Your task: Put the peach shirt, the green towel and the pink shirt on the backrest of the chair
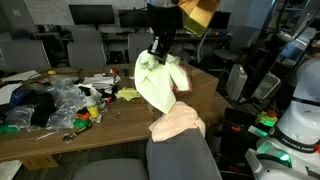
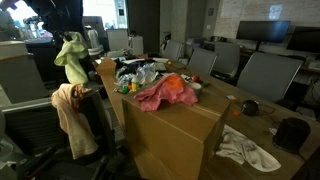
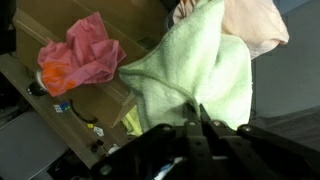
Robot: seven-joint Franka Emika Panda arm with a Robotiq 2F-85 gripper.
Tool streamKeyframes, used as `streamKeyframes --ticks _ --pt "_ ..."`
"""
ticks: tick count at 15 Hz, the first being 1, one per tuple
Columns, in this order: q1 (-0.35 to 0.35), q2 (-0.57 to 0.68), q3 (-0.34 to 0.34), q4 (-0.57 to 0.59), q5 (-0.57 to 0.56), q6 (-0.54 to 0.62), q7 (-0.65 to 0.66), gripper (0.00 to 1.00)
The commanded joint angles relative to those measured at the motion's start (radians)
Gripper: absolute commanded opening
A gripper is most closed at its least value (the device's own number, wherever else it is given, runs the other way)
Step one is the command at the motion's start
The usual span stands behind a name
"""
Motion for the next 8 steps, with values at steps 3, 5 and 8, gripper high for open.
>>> streamKeyframes --ticks 3,5,8 --pt "0.05 0.061 0.017 0.101 0.001 -0.069 -0.104 0.01" --pt "0.072 0.074 0.026 0.123 0.005 -0.085 -0.141 0.01" --pt "0.104 0.094 0.04 0.15 0.011 -0.105 -0.19 0.01"
